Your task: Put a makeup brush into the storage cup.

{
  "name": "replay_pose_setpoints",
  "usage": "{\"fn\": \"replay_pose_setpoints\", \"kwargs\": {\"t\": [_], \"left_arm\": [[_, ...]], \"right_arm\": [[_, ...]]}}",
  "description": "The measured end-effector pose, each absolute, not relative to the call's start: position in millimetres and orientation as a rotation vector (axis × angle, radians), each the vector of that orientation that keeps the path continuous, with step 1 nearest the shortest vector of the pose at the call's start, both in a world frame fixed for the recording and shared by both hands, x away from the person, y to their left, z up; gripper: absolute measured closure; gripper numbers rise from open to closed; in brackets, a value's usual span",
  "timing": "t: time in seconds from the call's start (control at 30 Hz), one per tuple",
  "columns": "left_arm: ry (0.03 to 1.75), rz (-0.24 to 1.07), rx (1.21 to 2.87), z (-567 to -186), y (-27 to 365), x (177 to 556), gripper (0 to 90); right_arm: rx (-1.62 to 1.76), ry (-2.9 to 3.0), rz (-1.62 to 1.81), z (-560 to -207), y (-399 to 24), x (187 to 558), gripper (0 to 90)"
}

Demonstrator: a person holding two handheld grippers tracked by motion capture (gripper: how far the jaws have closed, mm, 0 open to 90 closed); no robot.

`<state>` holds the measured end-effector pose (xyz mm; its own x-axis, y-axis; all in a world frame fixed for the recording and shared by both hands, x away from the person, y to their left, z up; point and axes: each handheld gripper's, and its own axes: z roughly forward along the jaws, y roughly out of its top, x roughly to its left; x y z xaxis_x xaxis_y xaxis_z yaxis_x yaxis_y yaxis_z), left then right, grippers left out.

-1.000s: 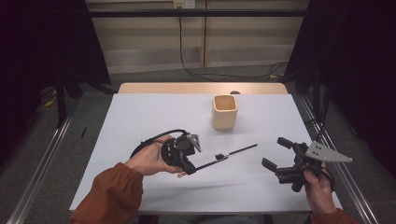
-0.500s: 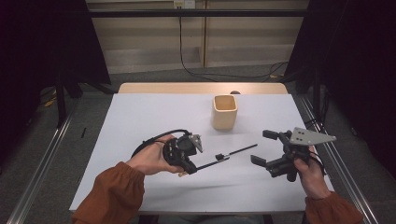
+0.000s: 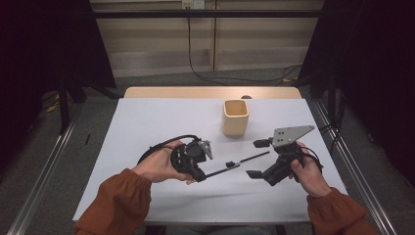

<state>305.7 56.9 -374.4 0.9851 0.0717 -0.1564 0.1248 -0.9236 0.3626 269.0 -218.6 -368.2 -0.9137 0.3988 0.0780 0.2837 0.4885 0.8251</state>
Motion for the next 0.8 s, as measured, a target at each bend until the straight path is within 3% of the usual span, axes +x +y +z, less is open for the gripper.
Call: {"fn": "replay_pose_setpoints", "kwargs": {"t": [0.13, 0.37, 0.8], "left_arm": [[0.130, -0.209, 2.767, -376, 54, 306, 84.4], [0.115, -0.217, 2.795, -378, 51, 304, 84.4], [0.125, -0.207, 2.801, -378, 48, 306, 84.5]], "right_arm": [[0.522, 2.704, 1.280, -369, -206, 275, 7.3], [0.424, 2.832, 1.149, -368, -189, 283, 5.9], [0.256, 3.019, 0.915, -367, -168, 297, 41.1]]}}
